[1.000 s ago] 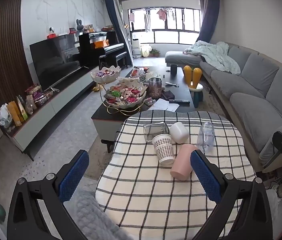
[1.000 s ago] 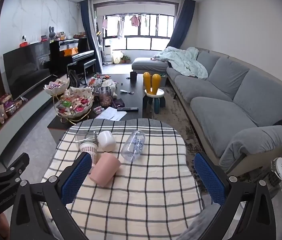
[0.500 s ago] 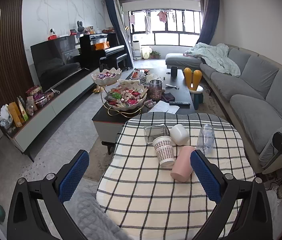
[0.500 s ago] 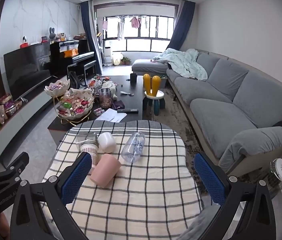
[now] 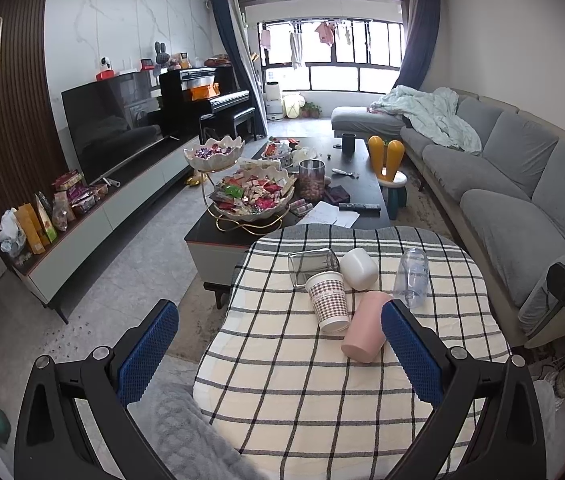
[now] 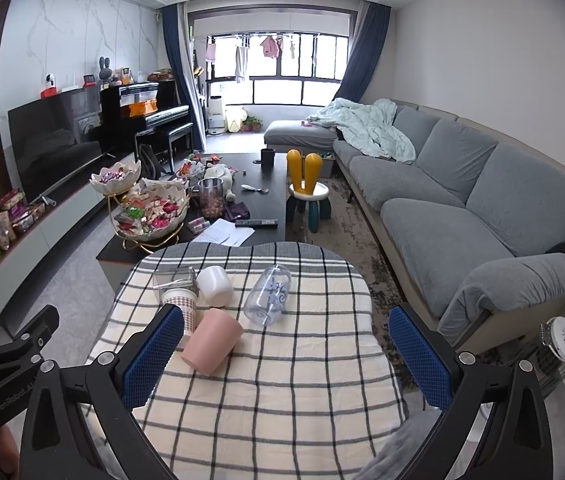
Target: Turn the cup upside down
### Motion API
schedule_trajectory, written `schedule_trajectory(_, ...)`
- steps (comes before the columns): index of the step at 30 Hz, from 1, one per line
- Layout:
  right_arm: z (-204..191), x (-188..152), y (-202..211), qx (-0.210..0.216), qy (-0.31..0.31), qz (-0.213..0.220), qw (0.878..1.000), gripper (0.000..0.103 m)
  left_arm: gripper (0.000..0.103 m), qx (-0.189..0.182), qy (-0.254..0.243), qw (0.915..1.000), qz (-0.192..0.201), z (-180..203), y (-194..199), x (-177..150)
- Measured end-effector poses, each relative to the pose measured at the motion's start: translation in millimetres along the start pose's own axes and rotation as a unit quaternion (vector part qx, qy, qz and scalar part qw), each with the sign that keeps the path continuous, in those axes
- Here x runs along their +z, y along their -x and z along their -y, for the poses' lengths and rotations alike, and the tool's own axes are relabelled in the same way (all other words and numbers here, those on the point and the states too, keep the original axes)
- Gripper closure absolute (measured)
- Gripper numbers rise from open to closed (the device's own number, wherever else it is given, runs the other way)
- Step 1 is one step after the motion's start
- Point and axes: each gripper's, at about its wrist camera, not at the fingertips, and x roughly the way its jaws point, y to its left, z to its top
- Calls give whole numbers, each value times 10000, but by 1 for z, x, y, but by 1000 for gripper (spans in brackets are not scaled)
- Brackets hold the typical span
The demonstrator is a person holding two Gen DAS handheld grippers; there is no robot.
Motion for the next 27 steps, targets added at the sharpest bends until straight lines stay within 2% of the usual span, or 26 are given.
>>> schedule_trajectory(27,0,-1,1,9,-10,27,10000,0,0,-5,8,10000,-5,-2,7,-7)
